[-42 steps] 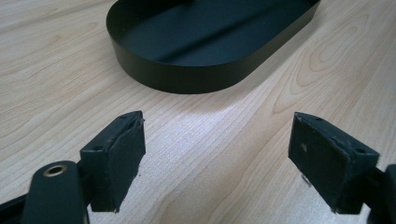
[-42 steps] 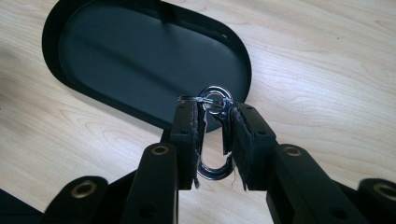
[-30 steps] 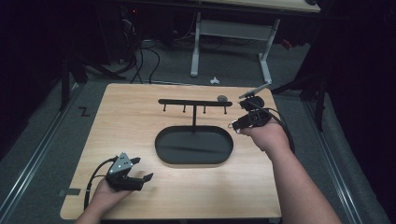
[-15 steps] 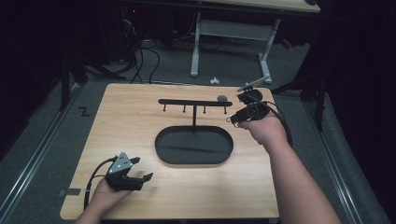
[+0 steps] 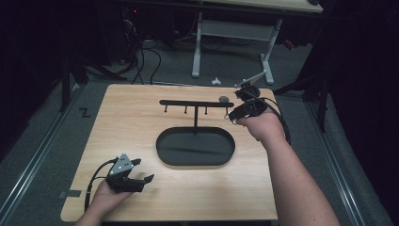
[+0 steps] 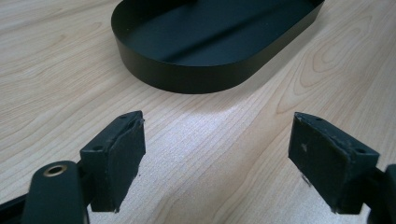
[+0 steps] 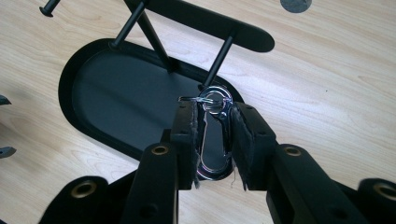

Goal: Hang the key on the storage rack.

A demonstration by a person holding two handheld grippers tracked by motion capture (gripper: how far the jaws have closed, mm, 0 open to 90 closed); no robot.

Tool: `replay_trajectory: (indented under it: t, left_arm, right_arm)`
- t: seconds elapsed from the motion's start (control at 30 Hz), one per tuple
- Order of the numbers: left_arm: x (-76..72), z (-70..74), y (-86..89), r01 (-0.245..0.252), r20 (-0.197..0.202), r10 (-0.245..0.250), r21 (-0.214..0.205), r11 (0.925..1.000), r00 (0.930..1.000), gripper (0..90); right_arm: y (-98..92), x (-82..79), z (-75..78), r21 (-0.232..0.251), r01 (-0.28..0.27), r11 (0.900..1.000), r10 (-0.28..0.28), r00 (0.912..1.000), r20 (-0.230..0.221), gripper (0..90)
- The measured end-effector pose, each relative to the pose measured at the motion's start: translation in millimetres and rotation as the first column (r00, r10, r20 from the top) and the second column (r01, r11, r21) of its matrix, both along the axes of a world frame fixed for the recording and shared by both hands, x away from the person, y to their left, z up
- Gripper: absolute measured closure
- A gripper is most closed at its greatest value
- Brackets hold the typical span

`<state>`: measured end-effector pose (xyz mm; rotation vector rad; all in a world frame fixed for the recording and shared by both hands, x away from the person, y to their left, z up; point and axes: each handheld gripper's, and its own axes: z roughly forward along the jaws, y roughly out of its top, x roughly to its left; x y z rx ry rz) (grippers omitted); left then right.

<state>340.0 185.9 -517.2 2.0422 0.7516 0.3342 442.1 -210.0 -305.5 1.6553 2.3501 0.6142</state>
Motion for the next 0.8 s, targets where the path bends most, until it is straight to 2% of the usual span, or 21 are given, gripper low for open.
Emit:
replay_trajectory:
  t: [0.47, 0.8]
  left_arm:
    - [-0.6, -0.2, -0.7, 0.007, -0.005, -0.007, 0.003, 1.0000, 1.0000, 19.4]
    - [-0.7, -0.9, -1.3, 0.008, -0.006, -0.008, 0.005, 1.0000, 0.9999, 19.4]
  right_arm:
    - [0.8, 14.1, -0.2, -0.010, 0.015, 0.9998, -0.015, 0.9999, -0.001, 71.3]
    - [0.7, 23.2, -2.0, 0.001, 0.029, 0.9996, -0.029, 0.9996, 0.003, 71.2]
